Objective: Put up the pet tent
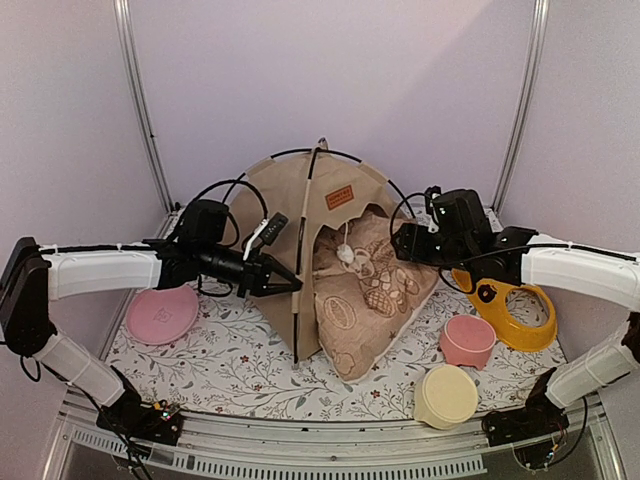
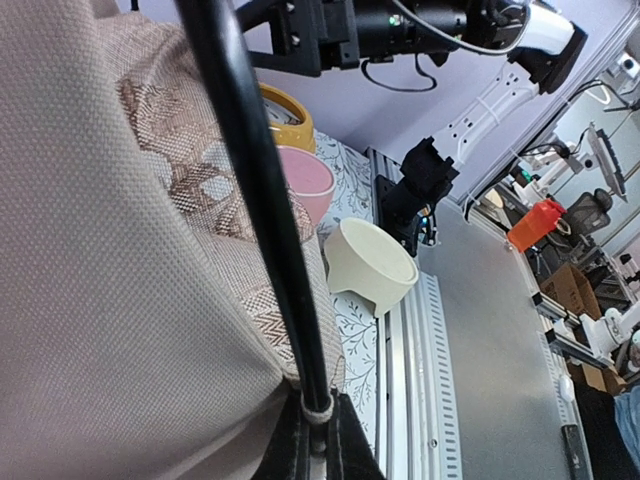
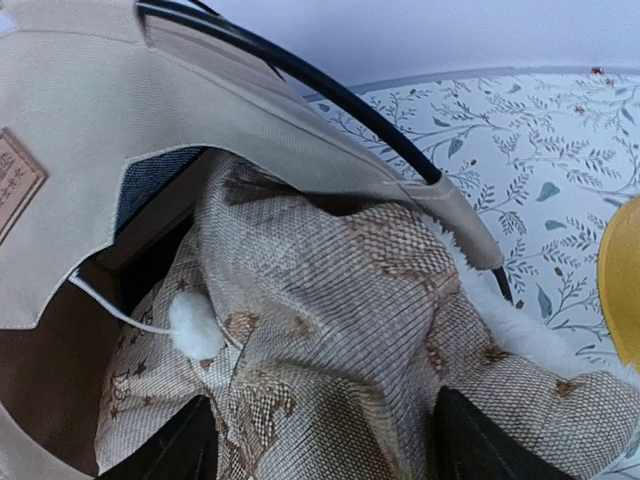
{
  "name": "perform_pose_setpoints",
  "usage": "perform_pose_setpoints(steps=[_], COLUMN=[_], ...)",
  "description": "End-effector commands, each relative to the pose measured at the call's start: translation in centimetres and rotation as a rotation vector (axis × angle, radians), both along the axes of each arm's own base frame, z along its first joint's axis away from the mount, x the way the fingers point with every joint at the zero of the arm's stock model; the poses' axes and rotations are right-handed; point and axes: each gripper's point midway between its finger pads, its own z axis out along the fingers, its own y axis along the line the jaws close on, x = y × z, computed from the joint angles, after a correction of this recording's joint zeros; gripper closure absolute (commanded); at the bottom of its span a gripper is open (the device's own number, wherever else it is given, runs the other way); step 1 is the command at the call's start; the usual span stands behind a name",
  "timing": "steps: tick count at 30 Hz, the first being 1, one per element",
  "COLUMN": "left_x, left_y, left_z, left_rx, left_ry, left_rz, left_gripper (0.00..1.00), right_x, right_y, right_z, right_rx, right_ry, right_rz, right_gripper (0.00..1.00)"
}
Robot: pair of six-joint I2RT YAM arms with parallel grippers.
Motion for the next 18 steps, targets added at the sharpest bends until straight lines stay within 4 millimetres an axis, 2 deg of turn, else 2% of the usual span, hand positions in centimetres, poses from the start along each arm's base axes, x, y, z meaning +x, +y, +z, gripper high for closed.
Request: perform_pose_setpoints(steps=[1,3,7,9,10,12,14,18], left_x=[-0.3,-0.1,0.0,0.0,0.0,0.1,0.1,0.1], left_y=[0.3,0.3,0.4,0.5,0.5,0.5,0.5,0.5], left_z=[1.4,1.3,1.1,1.0,1.0,1.0,1.0,0.9], left_rx=[-0.057,-0.050,-0.044,-0.042,-0.041,-0.039,-0.036,-0.032], left_ry=[-0.052,-0.049,-0.046,-0.044,-0.044,-0.044,-0.043,-0.038], left_rz=[-0.042,-0.032,-0.024,-0.020,-0.019,-0.016,-0.013,-0.011], left_gripper=[1.00,1.00,1.00,1.00,1.00,1.00,1.00,1.00], right_x=[-2.6,-3.3,-4.0,-4.4,-4.5,-4.9,-5.9,-9.1], right_y=[-0.8,-2.1,-6.3,-7.7,-7.7,-6.4,-4.4,-0.4], right_z=[1.6,2.4,1.8,1.5,1.7,2.3,2.5,1.1], right_rx=[-0.088,-0.150,-0.289,-0.311,-0.299,-0.255,-0.225,-0.253], right_ry=[0.008,-0.006,0.025,0.036,0.035,0.026,0.021,0.048], right_rz=[0.097,0.070,-0.077,-0.128,-0.128,-0.064,0.028,0.172], right_gripper=[0.17,0.09,0.00,0.01,0.01,0.01,0.01,0.01])
